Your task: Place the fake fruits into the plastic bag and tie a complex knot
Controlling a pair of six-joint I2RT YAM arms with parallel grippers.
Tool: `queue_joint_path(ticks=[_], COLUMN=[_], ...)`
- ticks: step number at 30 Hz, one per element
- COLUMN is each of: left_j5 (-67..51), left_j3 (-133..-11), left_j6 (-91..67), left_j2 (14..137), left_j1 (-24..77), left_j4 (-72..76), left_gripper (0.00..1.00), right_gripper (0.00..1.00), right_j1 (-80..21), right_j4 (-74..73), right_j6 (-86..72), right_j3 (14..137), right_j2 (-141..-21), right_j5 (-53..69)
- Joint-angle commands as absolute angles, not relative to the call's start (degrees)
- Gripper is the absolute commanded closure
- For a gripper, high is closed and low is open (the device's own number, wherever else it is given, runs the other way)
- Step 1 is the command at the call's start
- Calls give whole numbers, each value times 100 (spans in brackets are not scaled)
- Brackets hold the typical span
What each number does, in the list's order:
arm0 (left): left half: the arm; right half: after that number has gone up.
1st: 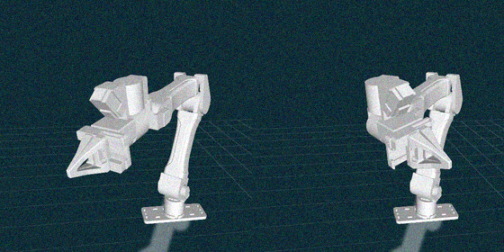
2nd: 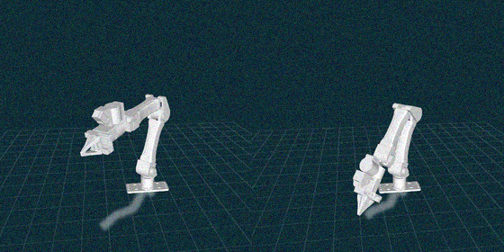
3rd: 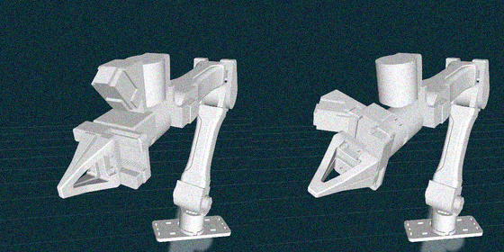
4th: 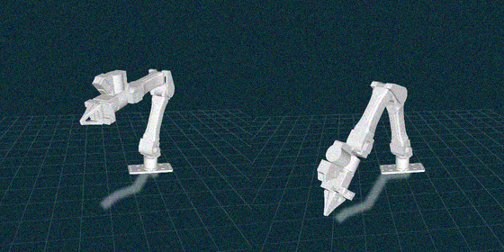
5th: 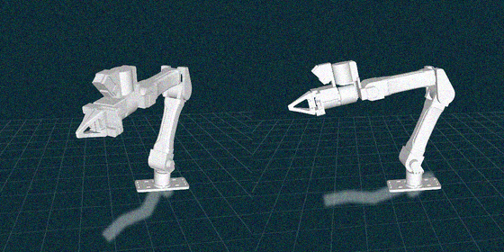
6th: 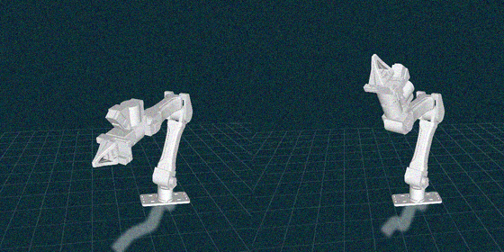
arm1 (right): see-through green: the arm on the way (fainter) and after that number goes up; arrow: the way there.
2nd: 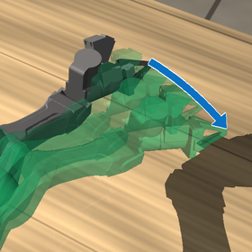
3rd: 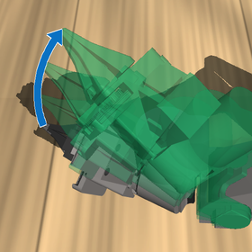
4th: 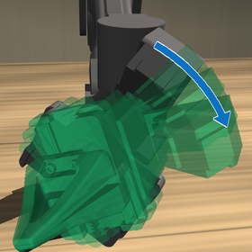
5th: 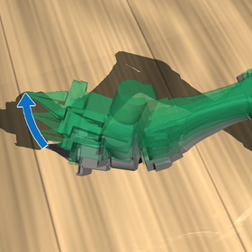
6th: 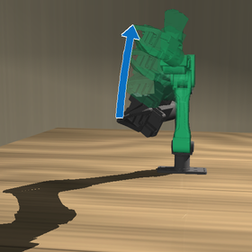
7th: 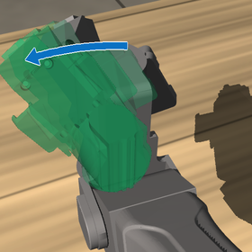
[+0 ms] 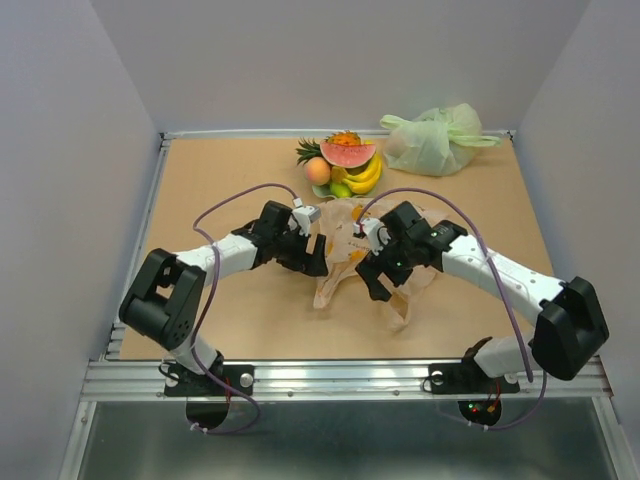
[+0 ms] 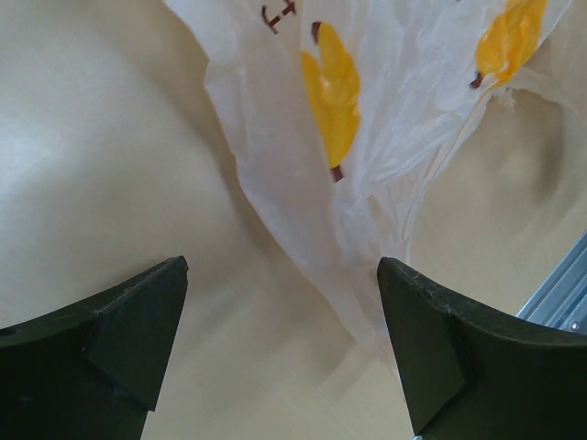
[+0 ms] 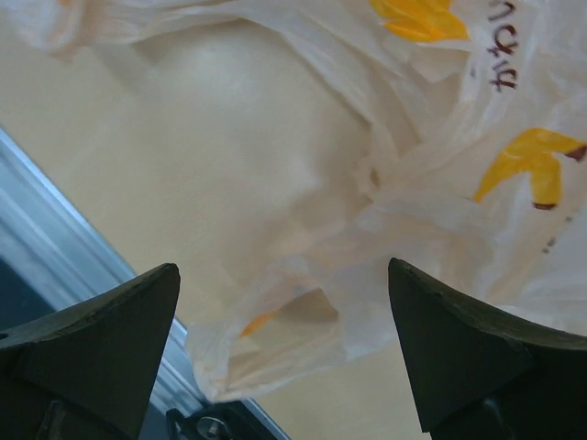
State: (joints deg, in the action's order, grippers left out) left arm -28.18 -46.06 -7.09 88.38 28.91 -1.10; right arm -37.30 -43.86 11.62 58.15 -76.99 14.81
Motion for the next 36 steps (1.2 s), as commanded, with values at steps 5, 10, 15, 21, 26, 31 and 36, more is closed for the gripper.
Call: queue_joint_path(ticks=[5,10,15,21,26,31,36], left_j5=[-2611,-2558,-2426,-2260,-2065,-2899,-3453], left_j3=[-5290,-5572,-5678,-5739,-6239,-7153,-7654], left_j6=[-756,-571,-99,482,966,1581,1267], left_j2=[9500,9703,9467,9063,9000,9202,9439], left_j1=[3252,3173,2709,2224,2312,2742,2979], left_j4=[9,-298,-720,-1125,-1300,-2021,-2364], left_gripper=[18,58,100,100,100,100,100], right_gripper=[14,56,100,100,100,20,0], right_j1=[-3727,-3727,-3657,-2849,-2637,-2637,-2628], right_j4=[-3964,-3964,-4104,-4305,-4772,-4808,-4632], right_j6=[642,598,790,1669,1942,2074,2048], right_j3=[5678,5678,5634,5361,5818,6625,7697], right_j2=[-8173,-8235,-7860,-6883,-6653,-6873,-7268], right_j5=[-164,-799,-1580,-925,245,519,877])
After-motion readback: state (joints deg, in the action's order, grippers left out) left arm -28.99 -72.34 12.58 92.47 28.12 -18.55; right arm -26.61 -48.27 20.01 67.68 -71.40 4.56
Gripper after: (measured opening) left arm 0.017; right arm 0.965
